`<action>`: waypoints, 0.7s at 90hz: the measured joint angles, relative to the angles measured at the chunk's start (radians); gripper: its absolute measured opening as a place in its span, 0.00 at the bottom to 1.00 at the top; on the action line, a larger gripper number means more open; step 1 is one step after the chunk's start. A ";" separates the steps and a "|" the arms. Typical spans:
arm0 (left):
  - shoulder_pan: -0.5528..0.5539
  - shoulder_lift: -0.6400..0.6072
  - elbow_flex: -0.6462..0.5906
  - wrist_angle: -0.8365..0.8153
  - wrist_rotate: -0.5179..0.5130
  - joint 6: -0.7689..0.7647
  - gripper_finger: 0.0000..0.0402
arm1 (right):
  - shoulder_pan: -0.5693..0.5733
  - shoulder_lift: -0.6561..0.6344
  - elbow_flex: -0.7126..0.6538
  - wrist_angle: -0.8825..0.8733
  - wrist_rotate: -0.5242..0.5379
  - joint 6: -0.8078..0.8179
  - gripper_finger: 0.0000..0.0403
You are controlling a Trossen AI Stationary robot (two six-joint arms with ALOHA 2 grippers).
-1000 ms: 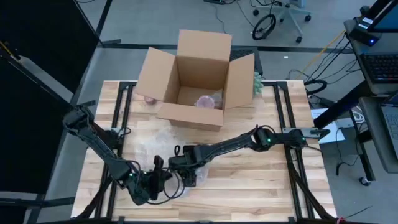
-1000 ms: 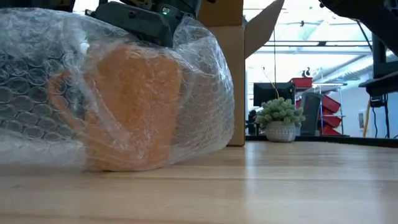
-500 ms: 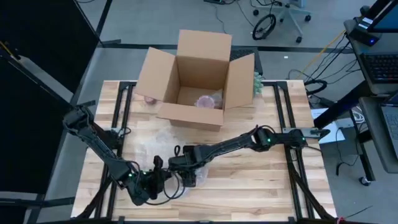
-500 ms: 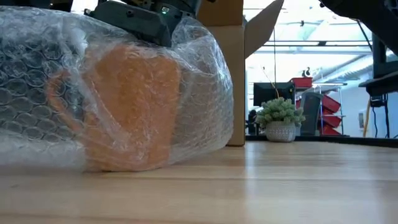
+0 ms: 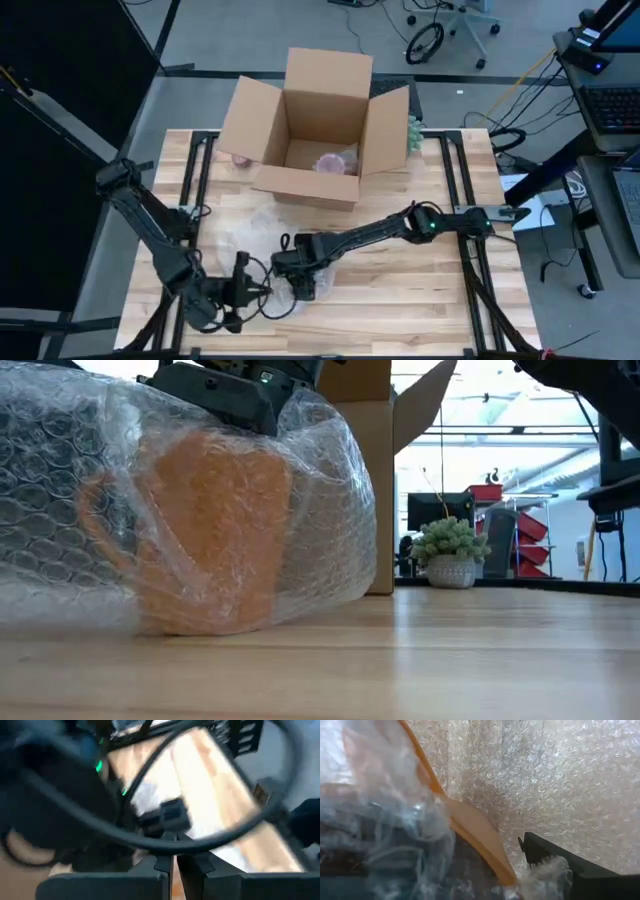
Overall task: Wrap mug
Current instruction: Wrap the orange cup with bubble wrap
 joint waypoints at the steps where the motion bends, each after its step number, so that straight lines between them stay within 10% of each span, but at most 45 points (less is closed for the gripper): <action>1: 0.003 0.006 0.000 0.011 0.006 0.003 0.02 | 0.000 0.000 0.000 0.000 0.000 0.000 0.44; 63: 0.046 0.173 -0.002 -0.010 -0.083 0.163 0.00 | -0.002 0.000 0.001 -0.039 -0.003 0.032 0.44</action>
